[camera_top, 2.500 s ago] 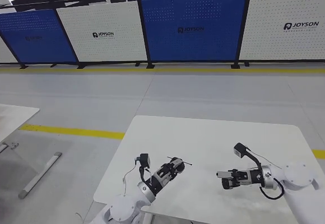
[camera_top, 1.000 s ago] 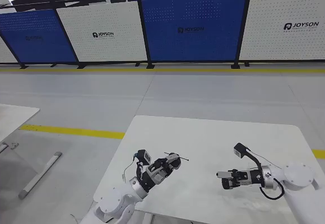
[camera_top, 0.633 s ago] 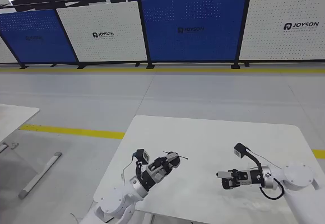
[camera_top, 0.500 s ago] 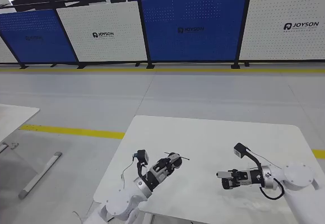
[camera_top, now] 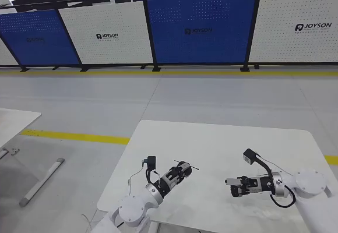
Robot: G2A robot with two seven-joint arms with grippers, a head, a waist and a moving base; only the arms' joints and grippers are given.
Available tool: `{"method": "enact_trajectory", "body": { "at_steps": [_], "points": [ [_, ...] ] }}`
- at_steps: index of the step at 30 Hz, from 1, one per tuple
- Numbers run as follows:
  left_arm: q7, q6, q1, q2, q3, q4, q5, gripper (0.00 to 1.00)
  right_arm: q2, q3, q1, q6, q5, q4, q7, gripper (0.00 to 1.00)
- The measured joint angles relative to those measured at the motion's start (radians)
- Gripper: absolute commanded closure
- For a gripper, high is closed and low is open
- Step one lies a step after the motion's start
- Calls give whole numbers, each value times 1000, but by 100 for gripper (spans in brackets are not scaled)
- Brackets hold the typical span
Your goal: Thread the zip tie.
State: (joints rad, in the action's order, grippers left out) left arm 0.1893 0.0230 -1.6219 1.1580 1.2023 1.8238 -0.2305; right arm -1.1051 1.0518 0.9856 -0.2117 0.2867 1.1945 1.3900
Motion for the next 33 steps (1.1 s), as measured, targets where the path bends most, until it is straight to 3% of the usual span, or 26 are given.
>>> {"method": "enact_trajectory", "body": {
  "at_steps": [6,9,16,23,28,33],
  "points": [
    [-1,0,0,0,0,0,0,100,0,0,0,0,0,0,0,0],
    [-31,12,6,3,-10,-5,12,100,0,0,0,0,0,0,0,0],
    [34,143,-13,3,1,0,-59,100,0,0,0,0,0,0,0,0],
    [31,138,-12,3,-1,-2,-55,100,0,0,0,0,0,0,0,0],
    [-26,85,14,8,-34,-29,29,100,0,0,0,0,0,0,0,0],
    [-31,86,16,9,-37,-30,27,100,0,0,0,0,0,0,0,0]
  ]
}}
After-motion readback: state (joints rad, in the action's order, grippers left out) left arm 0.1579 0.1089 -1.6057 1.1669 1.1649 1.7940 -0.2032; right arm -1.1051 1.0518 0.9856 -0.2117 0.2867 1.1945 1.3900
